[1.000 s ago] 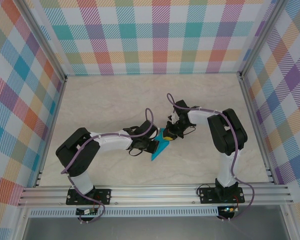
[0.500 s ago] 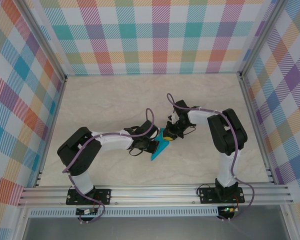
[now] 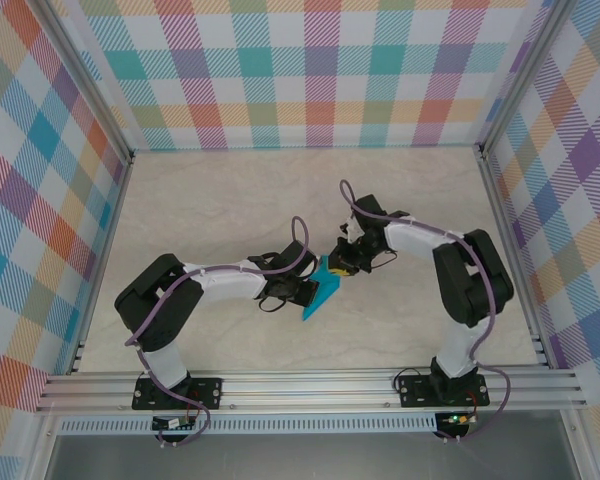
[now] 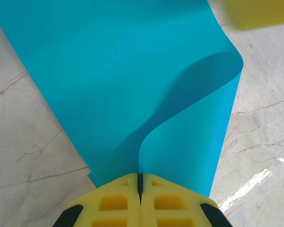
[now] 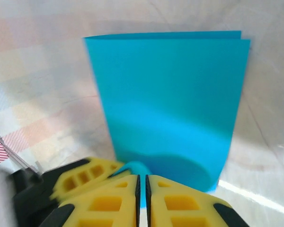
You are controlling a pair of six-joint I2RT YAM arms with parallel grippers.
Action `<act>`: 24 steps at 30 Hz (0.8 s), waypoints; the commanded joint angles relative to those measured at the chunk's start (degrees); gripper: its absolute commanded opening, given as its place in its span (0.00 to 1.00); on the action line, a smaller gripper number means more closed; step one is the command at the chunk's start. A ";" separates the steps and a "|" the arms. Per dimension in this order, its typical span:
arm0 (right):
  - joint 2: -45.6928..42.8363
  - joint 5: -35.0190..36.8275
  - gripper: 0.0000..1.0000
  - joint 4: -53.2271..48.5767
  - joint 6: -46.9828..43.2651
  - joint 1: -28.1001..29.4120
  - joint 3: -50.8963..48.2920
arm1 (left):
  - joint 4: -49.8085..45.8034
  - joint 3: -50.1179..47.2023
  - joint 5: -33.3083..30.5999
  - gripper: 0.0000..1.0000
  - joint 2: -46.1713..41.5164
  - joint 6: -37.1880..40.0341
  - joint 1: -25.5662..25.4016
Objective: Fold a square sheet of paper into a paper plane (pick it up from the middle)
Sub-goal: Third fold the triangle at the center of the table.
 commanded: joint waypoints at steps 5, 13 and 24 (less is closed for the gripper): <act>-14.74 -0.19 0.11 11.06 8.74 -0.17 -14.23 | -0.97 -2.22 -1.21 0.00 1.04 0.18 0.69; -18.99 -3.58 0.03 32.09 22.13 3.37 -28.96 | -0.48 -2.56 -0.99 0.00 1.18 -0.26 0.67; -17.17 0.17 0.00 40.25 28.27 7.40 -32.73 | -1.47 -1.70 -1.08 0.00 1.20 -0.24 0.75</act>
